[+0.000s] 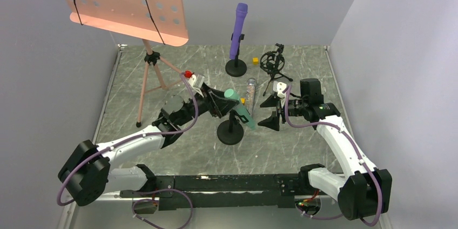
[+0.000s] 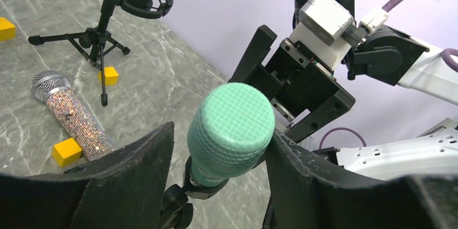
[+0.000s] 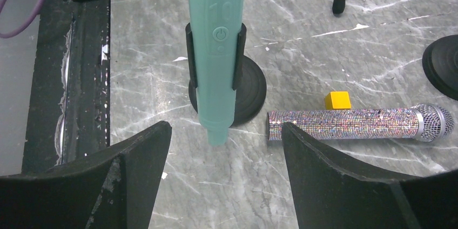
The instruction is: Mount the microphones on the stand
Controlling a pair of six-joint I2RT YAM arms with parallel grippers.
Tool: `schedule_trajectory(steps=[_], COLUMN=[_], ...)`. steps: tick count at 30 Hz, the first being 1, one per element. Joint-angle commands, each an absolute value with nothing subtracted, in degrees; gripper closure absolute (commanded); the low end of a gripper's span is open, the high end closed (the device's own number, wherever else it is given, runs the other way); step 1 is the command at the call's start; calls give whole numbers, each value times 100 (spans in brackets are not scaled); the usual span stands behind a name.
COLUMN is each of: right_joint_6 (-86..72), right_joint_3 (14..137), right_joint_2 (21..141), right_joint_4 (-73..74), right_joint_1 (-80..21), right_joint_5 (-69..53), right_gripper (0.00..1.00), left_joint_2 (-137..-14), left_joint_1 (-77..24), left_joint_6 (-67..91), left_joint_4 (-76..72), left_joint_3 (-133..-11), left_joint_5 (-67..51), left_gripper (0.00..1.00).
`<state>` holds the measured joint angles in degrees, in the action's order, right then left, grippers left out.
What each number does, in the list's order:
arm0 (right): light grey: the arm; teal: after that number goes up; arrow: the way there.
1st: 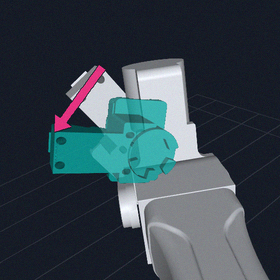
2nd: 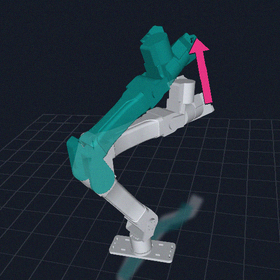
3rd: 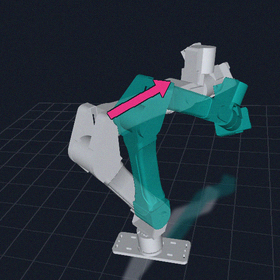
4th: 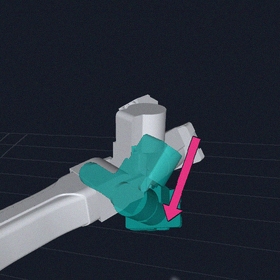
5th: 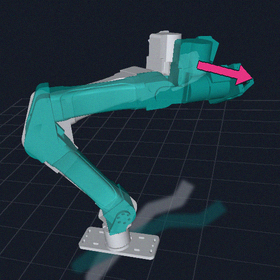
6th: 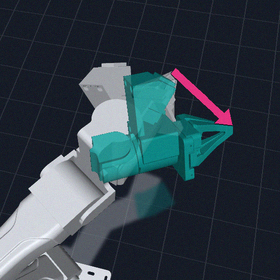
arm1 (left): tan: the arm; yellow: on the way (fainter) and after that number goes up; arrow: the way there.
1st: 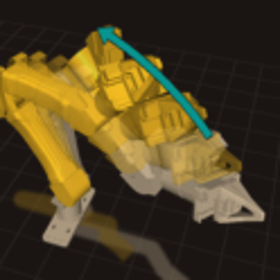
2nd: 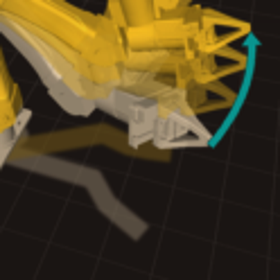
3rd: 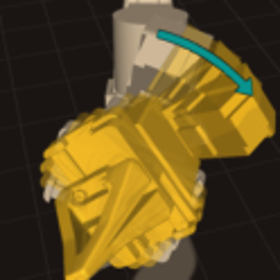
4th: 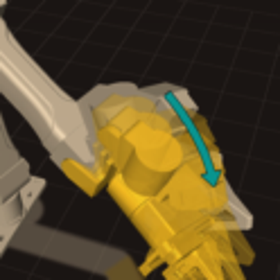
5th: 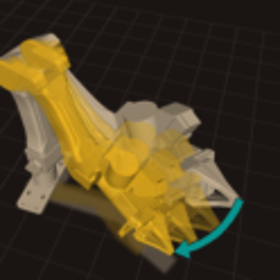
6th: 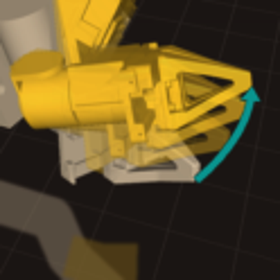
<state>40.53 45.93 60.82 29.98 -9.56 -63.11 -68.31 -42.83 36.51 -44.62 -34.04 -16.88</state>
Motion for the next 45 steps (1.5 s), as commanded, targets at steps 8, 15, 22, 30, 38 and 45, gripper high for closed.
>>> schedule_trajectory(steps=[8,15,22,30,38,45], right_joint_6=[4175,4182,4201,4210,4175,4183], right_joint_3=[4704,4702,4704,4702,4689,4703], right_joint_2=[6105,6131,6165,6170,6249,6336], right_joint_4=[2918,2918,2935,2936,2925,2945], right_joint_1=[-926,-926,-923,-923,-923,-931], right_joint_5=[-6437,-6416,-6427,-6443,-6545,-6589], right_gripper=[20,20,20,20,18,18], left_joint_2=[-6836,-6943,-6909,-7008,-6963,-7323], left_joint_1=[-4267,-4263,-4264,-4265,-4276,-4275], left_joint_6=[3911,3785,3459,2877,2255,2251], left_joint_4=[-4688,-4554,-4004,-3081,-2210,-2291], left_joint_3=[-3808,-3905,-3945,-4110,-4066,-3944], left_joint_5=[-1864,-2037,-2244,-2752,-2753,-2928], left_gripper=[32,61,85,91,92,93])
